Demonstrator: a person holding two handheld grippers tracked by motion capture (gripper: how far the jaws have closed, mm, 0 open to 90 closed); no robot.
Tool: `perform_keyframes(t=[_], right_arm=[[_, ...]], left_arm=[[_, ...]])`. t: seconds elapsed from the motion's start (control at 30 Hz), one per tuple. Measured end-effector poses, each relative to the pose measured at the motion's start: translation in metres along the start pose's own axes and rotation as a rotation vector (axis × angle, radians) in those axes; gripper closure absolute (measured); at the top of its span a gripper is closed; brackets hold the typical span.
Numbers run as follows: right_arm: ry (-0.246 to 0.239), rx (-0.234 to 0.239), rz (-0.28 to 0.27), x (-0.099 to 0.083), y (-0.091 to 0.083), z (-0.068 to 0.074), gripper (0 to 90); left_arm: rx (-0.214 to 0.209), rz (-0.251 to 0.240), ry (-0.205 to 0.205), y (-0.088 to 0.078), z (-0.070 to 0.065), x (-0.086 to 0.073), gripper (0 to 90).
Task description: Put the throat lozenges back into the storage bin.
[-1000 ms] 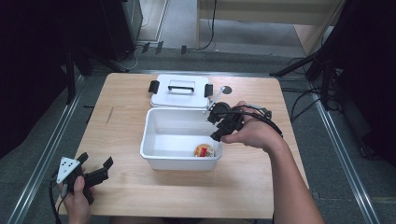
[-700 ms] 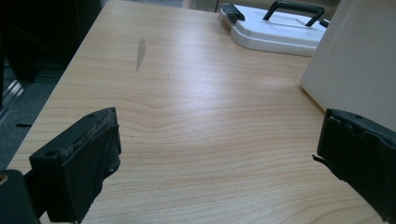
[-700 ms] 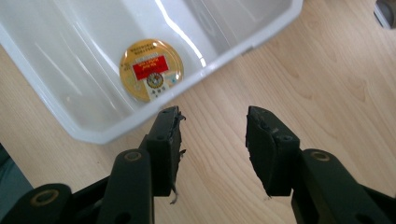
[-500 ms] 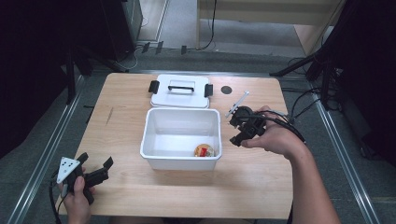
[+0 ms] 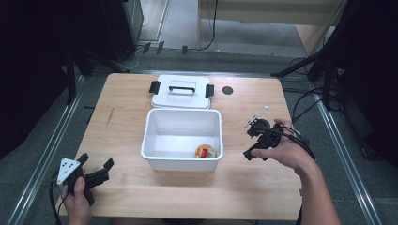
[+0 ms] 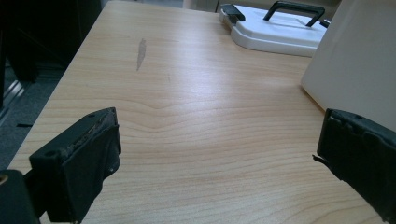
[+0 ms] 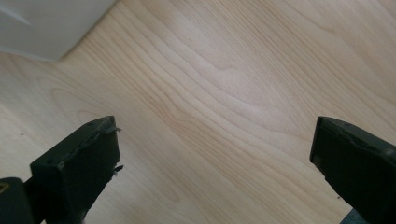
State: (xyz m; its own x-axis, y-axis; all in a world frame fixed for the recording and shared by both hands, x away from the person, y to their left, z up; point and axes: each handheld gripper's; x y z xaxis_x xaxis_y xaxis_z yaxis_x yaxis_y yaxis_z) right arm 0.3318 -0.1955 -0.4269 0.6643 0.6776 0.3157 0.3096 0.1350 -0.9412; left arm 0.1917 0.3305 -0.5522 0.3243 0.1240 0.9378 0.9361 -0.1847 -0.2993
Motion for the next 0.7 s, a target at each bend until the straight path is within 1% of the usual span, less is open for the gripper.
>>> perform_keyframes(t=[0.03,0.07,0.1,0.13,0.17,0.2,0.23,0.27,0.3,0.33,0.37,0.4,0.43,0.47,0.5,0.53,0.63,0.7], right_arm=[[0.0,0.0,0.0,0.0,0.0,0.0,1.1],[0.016,-0.006,-0.006,-0.004,0.003,-0.001,0.7],[0.037,-0.011,-0.017,-0.01,0.006,-0.004,0.1],[0.071,-0.02,-0.033,-0.019,0.012,-0.009,0.0],[0.071,-0.02,-0.033,-0.019,0.012,-0.009,0.0],[0.102,-0.035,-0.054,-0.029,0.017,-0.014,0.0],[0.102,-0.035,-0.054,-0.029,0.017,-0.014,0.0],[0.116,-0.042,-0.065,-0.033,0.019,-0.016,0.0],[0.14,-0.044,-0.083,-0.039,0.022,-0.02,0.0],[0.182,-0.051,-0.112,-0.049,0.026,-0.025,0.0],[0.182,-0.051,-0.112,-0.049,0.026,-0.025,0.0],[0.189,-0.058,-0.126,-0.053,0.028,-0.027,0.0],[0.209,-0.072,-0.147,-0.06,0.03,-0.029,0.0],[0.234,-0.093,-0.184,-0.07,0.034,-0.031,0.0],[0.245,-0.098,-0.196,-0.074,0.035,-0.032,0.0],[0.245,-0.098,-0.196,-0.074,0.035,-0.032,0.0],[0.286,-0.1,-0.26,-0.091,0.04,-0.036,0.0],[0.313,-0.106,-0.282,-0.099,0.042,-0.036,0.0]], left_arm=[[0.0,0.0,0.0,0.0,0.0,0.0,0.0],[0.001,0.0,0.001,0.0,0.0,0.0,0.0],[0.001,0.0,0.001,0.0,0.0,0.0,0.0],[0.002,0.0,0.0,0.0,0.0,0.0,0.0],[0.002,0.0,0.0,0.0,0.0,0.0,0.0],[0.001,0.0,0.001,0.0,0.0,0.0,0.0],[0.002,0.0,0.001,0.0,0.0,0.0,0.0],[0.002,0.001,0.002,0.0,0.0,0.0,0.0],[0.002,0.0,0.002,0.0,0.0,0.0,0.0],[0.003,0.001,0.001,0.0,0.0,0.0,0.0],[0.003,0.001,0.001,0.0,0.0,0.0,0.0],[0.003,-0.001,0.001,0.0,0.0,0.0,0.0],[0.002,0.0,0.001,0.0,0.0,0.0,0.0],[0.002,0.0,0.001,0.0,0.0,0.0,0.0],[0.001,-0.001,0.001,0.0,0.0,0.0,0.0],[0.001,-0.001,0.001,0.0,0.0,0.0,0.0],[0.002,-0.002,-0.001,0.0,0.0,0.0,0.0],[0.002,-0.002,-0.001,0.0,0.0,0.0,0.0]])
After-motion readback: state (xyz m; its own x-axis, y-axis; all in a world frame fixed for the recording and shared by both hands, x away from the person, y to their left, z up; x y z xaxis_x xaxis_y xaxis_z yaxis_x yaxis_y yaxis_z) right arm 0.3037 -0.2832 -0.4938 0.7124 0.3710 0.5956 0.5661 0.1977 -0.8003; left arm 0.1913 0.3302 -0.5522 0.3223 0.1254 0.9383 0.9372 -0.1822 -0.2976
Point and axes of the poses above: each handheld gripper's, and its own axes: y roughly forward along the jaws, x roughly out of its top, z roughly to its left, and after that the axes turned 3 degrees about -z, right-handed
